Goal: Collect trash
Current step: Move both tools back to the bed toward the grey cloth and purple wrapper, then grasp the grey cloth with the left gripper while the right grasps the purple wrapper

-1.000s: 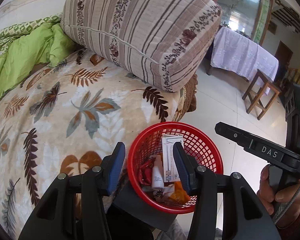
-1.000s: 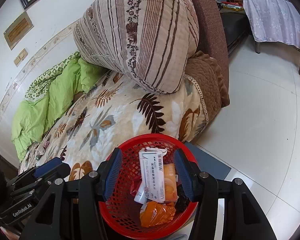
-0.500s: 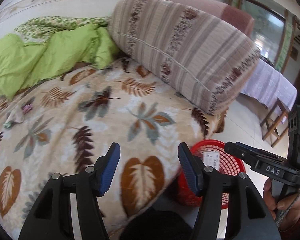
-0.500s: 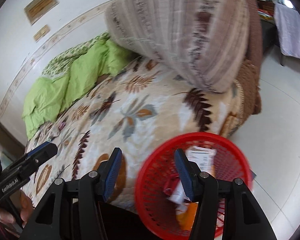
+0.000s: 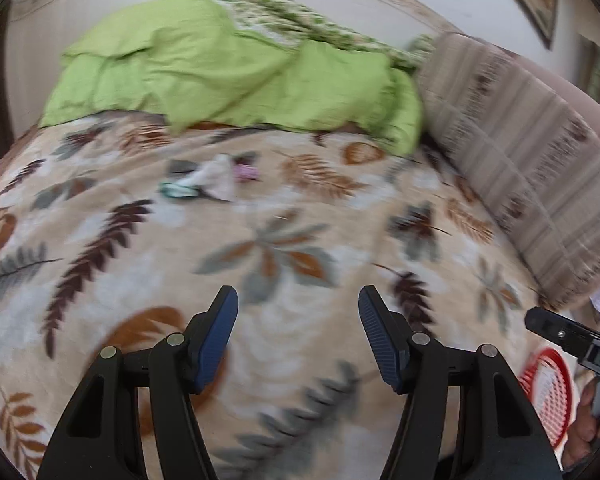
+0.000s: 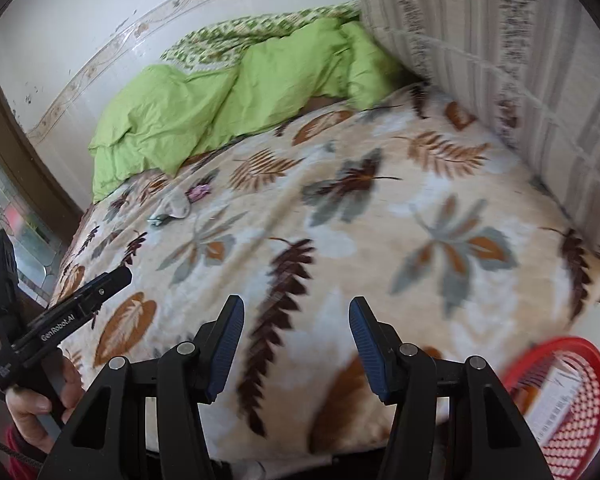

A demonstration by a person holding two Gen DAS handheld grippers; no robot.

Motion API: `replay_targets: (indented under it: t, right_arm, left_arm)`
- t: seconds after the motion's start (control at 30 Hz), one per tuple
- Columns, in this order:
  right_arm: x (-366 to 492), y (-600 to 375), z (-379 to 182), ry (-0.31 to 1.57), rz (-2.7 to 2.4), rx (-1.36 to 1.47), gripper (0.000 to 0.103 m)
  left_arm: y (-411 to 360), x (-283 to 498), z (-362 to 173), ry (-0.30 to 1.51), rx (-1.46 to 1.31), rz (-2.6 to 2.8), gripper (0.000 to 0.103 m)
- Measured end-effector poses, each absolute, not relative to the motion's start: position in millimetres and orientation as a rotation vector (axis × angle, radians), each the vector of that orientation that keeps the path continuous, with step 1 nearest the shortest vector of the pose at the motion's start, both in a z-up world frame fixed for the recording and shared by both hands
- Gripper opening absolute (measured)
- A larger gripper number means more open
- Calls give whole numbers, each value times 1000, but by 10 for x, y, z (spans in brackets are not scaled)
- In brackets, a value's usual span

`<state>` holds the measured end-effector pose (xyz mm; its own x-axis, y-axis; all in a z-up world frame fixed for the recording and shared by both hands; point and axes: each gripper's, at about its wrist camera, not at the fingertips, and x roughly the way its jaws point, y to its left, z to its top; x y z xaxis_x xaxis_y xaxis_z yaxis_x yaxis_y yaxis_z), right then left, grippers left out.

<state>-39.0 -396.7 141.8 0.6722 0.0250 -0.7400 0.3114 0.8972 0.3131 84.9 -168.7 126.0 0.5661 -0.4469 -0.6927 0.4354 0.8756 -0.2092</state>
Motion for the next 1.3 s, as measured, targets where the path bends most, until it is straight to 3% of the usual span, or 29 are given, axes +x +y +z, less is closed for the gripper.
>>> replay_targets:
  t: [0.3, 0.33, 0.4, 0.63, 0.67, 0.73, 0.8, 0.9, 1.0, 1.3]
  right_arm:
    - [1122, -3643, 1080, 910, -91, 507, 58]
    - [1205, -3630, 1062, 903, -92, 539, 58]
    - [1291, -3580, 1001, 878, -89, 571, 58]
    - [1280, -3653, 684, 905, -150, 567, 58]
    - [1281, -3679, 669, 911, -154, 564, 58]
    - [1301, -3706, 663, 915, -151, 551, 58]
    - [1375, -3700, 680, 919, -145, 536, 58]
    - [1594, -3680, 753, 913, -113, 536, 58]
    - [1971, -3583, 833, 910, -68, 520, 58]
    - [3106, -3307, 567, 974, -65, 552, 58]
  left_arm:
    - [-1360, 1956, 945, 806, -44, -380, 64]
    - [-1390, 2063, 949, 797, -23, -375, 67]
    - [-1438, 2246, 955, 771, 0, -375, 89]
    - [-1776, 2927, 631, 798, 96, -328, 93]
    - [-1787, 3009, 558, 825, 93, -315, 88]
    - [-1780, 3127, 450, 866, 59, -323, 69]
    - [-1778, 3176, 384, 901, 25, -359, 38]
    - [-1759, 3119, 415, 891, 22, -366, 24]
    - [-1646, 3053, 478, 903, -2, -367, 19]
    - [-846, 2592, 675, 987, -119, -228, 18]
